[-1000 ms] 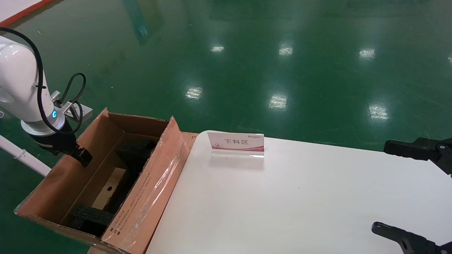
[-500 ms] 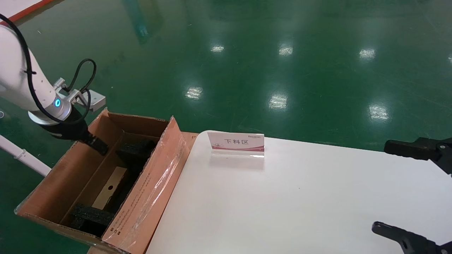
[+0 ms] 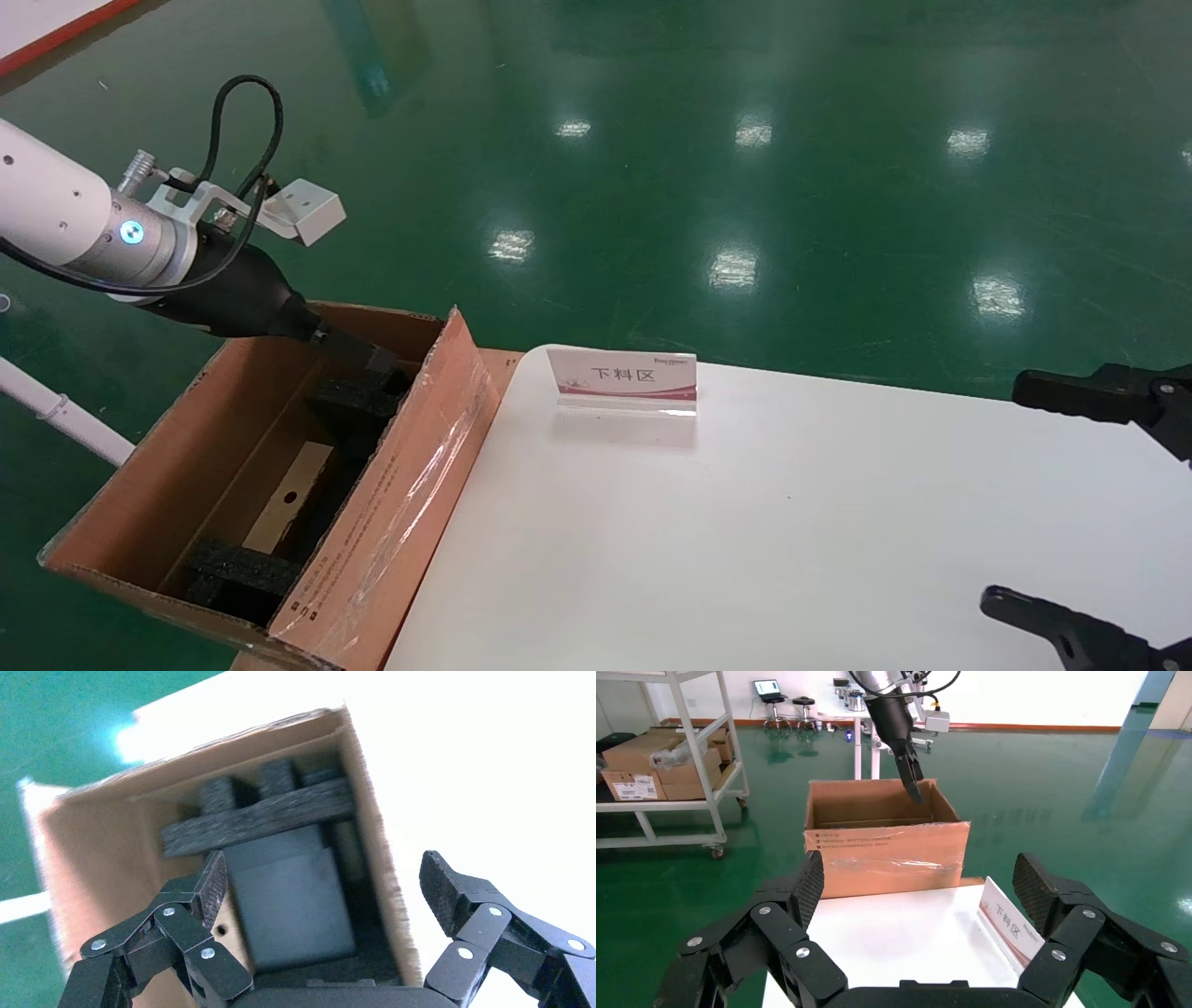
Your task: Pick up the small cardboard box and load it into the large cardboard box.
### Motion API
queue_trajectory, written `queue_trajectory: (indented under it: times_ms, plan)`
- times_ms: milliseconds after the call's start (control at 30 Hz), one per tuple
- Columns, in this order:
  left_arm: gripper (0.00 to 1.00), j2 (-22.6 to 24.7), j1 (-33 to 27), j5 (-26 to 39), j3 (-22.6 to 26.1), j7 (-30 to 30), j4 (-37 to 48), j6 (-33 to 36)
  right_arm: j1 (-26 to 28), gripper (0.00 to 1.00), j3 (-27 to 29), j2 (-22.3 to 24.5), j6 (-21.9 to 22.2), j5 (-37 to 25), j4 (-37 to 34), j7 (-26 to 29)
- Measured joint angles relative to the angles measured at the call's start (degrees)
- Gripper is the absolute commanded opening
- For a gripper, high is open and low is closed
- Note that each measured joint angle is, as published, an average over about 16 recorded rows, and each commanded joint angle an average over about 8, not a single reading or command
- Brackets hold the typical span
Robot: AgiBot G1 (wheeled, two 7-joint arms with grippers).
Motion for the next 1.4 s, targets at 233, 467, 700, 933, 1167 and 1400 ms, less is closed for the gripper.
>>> queue_trajectory:
  times_ms: [233, 467, 700, 933, 1167, 1400]
  plan:
    - [1.00, -1.86, -0.27, -2.49, -2.48, 2.79, -3.70, 0.07, 0.00, 1.00, 0.00, 0.01, 0.01, -0.01, -0.01, -0.01]
    - [1.00, -2.17, 3.89, -4.62, -8.86, 7.04, -5.31, 1.55, 0.00, 1.00, -0.01, 0.01, 0.01, -0.03, -0.03, -0.02]
    - [1.00, -1.89, 12.03, -7.79, -20.06, 13.76, -6.05, 4.40, 0.02, 1.00, -0.03, 0.01, 0.01, -0.02, -0.05, -0.04]
    - [1.00, -1.51, 21.18, -11.30, -32.48, 21.18, -6.62, 7.60, 0.02, 1.00, -0.05, 0.02, 0.01, -0.01, -0.06, -0.05]
    - [1.00, -1.13, 30.32, -14.81, -44.90, 28.59, -7.19, 10.79, 0.03, 1.00, -0.07, 0.02, 0.02, 0.00, -0.06, -0.06]
    - [1.00, -0.75, 39.48, -18.32, -57.35, 36.02, -7.76, 14.00, 0.03, 1.00, -0.09, 0.03, 0.03, 0.01, -0.06, -0.07]
